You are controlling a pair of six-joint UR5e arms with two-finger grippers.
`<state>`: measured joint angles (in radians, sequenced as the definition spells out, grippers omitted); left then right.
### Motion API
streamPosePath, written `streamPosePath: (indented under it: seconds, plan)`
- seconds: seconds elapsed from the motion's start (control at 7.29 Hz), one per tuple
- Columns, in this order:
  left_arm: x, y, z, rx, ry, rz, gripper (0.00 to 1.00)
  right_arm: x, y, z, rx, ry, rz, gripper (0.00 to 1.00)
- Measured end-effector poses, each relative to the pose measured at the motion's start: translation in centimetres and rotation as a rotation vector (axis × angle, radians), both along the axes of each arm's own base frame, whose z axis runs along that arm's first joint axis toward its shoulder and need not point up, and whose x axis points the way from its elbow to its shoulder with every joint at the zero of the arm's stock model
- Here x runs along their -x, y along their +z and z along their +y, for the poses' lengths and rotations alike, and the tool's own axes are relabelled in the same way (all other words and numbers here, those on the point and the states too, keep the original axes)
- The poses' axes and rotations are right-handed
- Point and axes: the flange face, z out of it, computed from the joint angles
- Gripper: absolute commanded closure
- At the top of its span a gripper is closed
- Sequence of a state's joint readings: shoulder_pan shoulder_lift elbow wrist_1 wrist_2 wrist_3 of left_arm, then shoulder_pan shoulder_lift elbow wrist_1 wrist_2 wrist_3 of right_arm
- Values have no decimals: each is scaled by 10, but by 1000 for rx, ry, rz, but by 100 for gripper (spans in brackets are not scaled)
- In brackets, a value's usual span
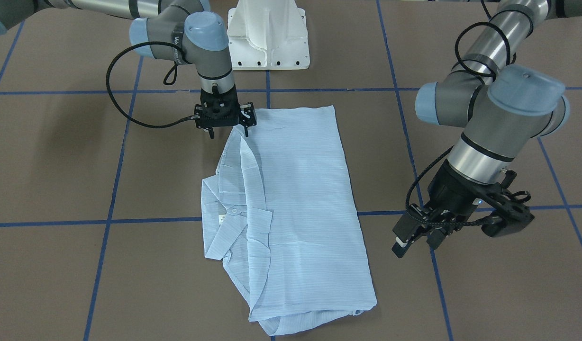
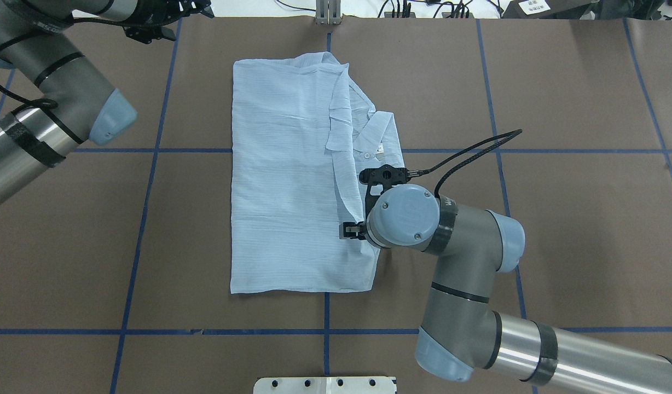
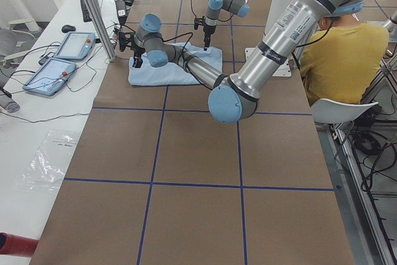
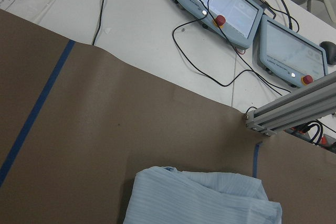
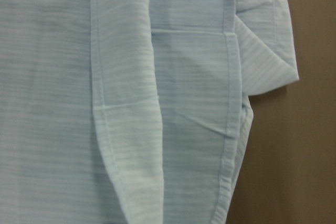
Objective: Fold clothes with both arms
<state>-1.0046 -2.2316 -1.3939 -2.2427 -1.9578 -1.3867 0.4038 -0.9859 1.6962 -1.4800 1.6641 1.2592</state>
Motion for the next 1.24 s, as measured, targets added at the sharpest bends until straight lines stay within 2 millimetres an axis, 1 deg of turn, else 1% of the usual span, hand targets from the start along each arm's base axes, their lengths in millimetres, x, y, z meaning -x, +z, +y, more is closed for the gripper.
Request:
streamPosePath:
  seconds: [0.14,0.27,0.41,0.55,0.69,0.82,0.96,1.1,1.24]
  plan:
    - [0,0,0,0,1,0,0,5,-1,-15,-11,1,16,0]
    - [0,1,0,1,1,0,1,8,3,-27,-20,-1,36,0]
    - [1,1,0,1,0,0,0,7,12,-39,-28,-7,60,0]
    - [1,1,0,1,-1,0,1,-1,20,-51,-41,-18,79,0]
    - [2,1,-1,1,-2,0,0,-18,32,-60,-48,-33,89,0]
    - [3,0,-1,1,-2,1,1,-46,49,-62,-41,-48,88,0]
    - [3,-1,-1,-1,-3,2,0,-74,63,-58,-34,-60,83,0]
    - [4,-2,0,-2,-3,3,1,-91,72,-54,-26,-56,81,0]
    - [5,-3,0,-2,-4,3,1,-96,71,-50,-6,-34,69,0]
